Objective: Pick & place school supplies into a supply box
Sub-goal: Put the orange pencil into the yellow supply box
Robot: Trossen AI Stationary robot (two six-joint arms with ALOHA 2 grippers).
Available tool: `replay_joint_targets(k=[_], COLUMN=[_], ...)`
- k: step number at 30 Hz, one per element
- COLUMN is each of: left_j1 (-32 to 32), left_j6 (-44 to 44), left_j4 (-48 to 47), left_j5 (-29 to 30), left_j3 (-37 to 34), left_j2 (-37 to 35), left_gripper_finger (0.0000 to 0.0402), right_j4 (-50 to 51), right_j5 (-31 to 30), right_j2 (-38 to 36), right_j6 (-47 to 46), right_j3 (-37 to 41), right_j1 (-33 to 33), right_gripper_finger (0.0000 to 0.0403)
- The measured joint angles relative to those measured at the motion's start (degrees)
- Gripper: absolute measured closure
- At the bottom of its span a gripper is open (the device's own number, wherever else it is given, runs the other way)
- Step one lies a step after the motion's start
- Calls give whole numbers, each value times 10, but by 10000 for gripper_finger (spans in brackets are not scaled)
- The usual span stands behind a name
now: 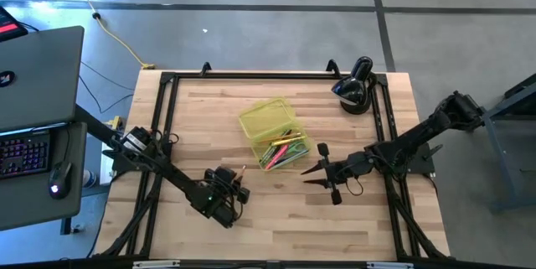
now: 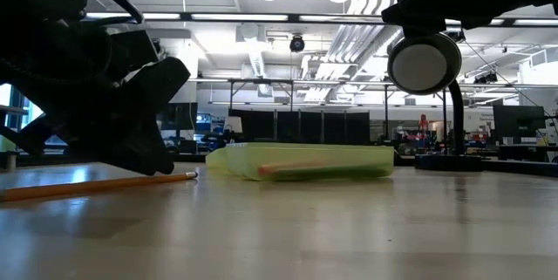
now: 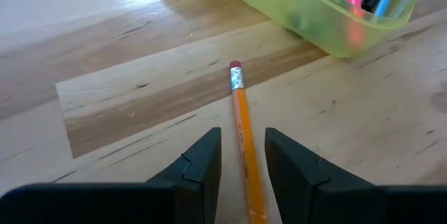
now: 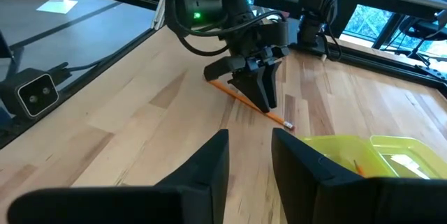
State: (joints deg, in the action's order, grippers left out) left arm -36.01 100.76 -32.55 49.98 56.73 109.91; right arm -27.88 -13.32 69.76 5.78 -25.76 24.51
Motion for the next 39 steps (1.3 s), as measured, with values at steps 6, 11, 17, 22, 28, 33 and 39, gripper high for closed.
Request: replay_joint_targets(k=[6,11,17,22,28,33,39], left_j1=[0,-2,-1,0,1,1,1], left_j6=[0,22,48,6,-12,-57,-86], left_j4=[10,39,53,52,43,38,47], left_j5=[5,35,51,67,36,34,43], left_j3=[0,1,4,20,22,23,22], left_j2=[18,57,63,65,64,64,74], left_gripper_finger=[259,259,259,259,259,259,259], right_j4=[0,6,11,11,16,20,20], right_j5=[0,1,2,2,2,2,2], right_j2=[0,0,0,0,0,0,0], right_j6=[0,0,0,0,0,0,0], right_j3=[0,0,0,0,0,0,0], right_j1=[0,0,0,0,0,0,0], right_gripper_finger=[316,316,316,316,315,315,316])
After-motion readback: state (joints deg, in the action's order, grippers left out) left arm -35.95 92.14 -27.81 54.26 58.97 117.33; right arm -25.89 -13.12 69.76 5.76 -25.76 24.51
